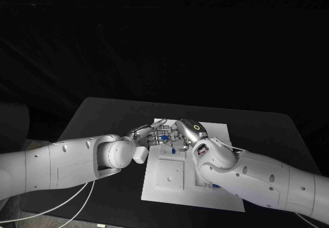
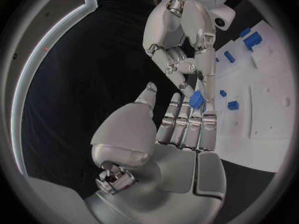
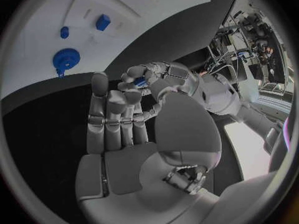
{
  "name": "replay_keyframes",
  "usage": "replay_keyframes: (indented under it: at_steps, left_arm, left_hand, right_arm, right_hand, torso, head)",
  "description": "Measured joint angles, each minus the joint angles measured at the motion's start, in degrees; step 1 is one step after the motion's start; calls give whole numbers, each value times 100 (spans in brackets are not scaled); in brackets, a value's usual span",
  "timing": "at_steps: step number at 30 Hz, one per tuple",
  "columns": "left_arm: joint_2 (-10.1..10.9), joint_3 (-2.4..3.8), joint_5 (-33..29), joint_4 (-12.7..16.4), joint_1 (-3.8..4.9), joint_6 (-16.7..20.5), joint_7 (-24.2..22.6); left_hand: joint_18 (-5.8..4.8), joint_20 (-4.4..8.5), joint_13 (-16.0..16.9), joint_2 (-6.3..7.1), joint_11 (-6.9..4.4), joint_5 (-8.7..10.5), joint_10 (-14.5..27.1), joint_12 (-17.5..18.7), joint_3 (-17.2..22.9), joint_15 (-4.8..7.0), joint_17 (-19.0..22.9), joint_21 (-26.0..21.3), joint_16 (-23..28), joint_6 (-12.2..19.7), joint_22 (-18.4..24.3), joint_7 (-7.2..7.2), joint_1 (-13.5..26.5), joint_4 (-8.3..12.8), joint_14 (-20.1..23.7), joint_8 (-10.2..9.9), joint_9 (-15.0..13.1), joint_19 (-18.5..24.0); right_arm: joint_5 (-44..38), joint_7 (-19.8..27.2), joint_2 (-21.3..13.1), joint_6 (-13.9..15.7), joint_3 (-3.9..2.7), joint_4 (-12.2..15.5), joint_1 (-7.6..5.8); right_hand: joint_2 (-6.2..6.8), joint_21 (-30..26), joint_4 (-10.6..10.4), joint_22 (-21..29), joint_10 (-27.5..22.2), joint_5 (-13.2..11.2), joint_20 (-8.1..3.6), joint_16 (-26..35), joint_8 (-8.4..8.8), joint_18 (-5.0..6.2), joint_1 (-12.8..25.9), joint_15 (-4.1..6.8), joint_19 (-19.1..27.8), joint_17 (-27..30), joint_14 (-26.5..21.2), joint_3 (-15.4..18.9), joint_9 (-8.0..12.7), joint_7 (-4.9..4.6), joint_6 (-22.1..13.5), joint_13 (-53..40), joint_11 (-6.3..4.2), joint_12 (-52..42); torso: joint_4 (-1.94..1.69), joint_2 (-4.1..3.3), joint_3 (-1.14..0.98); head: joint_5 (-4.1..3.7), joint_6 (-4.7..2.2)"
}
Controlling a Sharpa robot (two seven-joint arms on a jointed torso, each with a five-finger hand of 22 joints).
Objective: Assemble the parts on the task board
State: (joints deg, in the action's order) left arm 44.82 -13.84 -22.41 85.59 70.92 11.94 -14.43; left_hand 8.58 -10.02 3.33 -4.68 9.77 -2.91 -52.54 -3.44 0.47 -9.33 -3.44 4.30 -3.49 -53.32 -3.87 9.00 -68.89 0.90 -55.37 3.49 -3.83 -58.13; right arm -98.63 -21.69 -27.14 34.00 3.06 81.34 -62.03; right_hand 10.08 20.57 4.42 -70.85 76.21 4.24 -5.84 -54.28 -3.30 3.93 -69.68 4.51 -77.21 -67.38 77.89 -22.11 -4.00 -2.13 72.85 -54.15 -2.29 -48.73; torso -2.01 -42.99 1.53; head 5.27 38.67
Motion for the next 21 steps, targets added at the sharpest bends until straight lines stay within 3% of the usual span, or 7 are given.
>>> replay_keyframes:
  at_steps: [12, 21]
  left_arm:
    - [8, 3, 108, -10, 3, -14, 22]
    - [20, 4, 375, -36, 3, -3, 94]
  left_hand:
    - [-13, 0, 1, 3, 15, 0, 15, 0, -7, -21, -1, 0, 0, 0, 0, 0, 2, -7, 21, 0, 0, 0]
    - [-14, 20, 1, 98, 15, 0, 15, 0, 0, -84, 4, 0, 0, 18, 0, 18, 99, -41, 84, 0, -5, 20]
  right_arm:
    - [5, 167, -43, 30, 3, 14, 2]
    - [53, 331, -85, 125, 3, 45, 3]
  right_hand:
    - [-31, 1, -24, -146, 142, 730, -30, -152, -15, 1, 32, 62, -71, -111, 105, -183, 13, 57, 129, -159, -58, -133]
    - [-49, 2, -38, -187, 162, 782, -50, -175, -14, 0, 52, 62, -91, -129, 144, -211, 9, 58, 128, -190, -79, -133]
  torso:
    - [-6, 0, -5]
    - [-7, 1, -6]
  head:
    - [-16, 9]
    - [-3, 3]
